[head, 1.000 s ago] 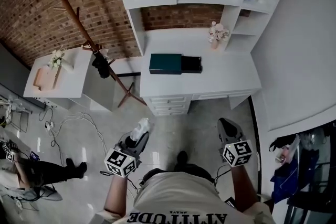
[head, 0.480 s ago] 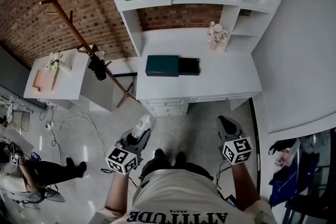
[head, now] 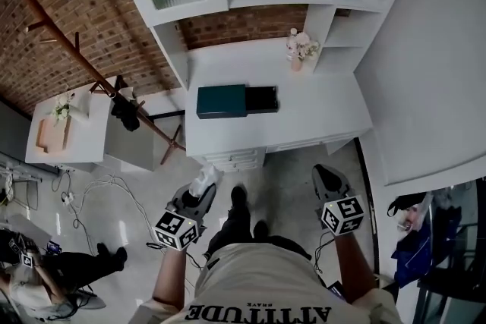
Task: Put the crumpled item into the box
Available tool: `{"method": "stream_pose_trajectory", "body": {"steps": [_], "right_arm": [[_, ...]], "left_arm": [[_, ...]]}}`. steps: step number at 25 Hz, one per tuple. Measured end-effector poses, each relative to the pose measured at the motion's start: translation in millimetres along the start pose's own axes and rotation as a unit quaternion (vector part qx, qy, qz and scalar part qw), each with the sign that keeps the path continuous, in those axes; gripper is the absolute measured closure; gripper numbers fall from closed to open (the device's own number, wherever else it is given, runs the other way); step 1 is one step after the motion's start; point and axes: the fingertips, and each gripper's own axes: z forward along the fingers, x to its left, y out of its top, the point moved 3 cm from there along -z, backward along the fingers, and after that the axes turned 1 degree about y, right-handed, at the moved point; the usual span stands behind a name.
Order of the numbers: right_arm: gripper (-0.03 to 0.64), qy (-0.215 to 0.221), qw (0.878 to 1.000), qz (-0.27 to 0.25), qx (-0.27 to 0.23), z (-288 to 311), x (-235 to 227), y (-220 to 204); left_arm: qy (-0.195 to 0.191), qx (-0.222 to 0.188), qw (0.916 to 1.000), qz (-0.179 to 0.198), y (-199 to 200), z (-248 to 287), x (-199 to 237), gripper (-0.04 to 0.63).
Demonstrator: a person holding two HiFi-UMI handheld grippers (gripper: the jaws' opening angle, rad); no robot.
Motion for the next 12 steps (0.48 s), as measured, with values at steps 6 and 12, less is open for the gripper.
{"method": "stream_pose_trajectory", "body": {"steps": [6, 12], "right_arm": [[0.58, -0.02, 1.0, 0.006, 0.009, 35, -16, 11], [0.58, -0.037, 0.999, 0.013, 0.023, 78, -23, 18]], "left_arm": [[-0.03, 0.01, 0.9995, -0.002, 17, 46, 36, 0.522], [-0.063, 0.031, 0.9975, -0.006, 27, 93, 79, 0.522]]}}
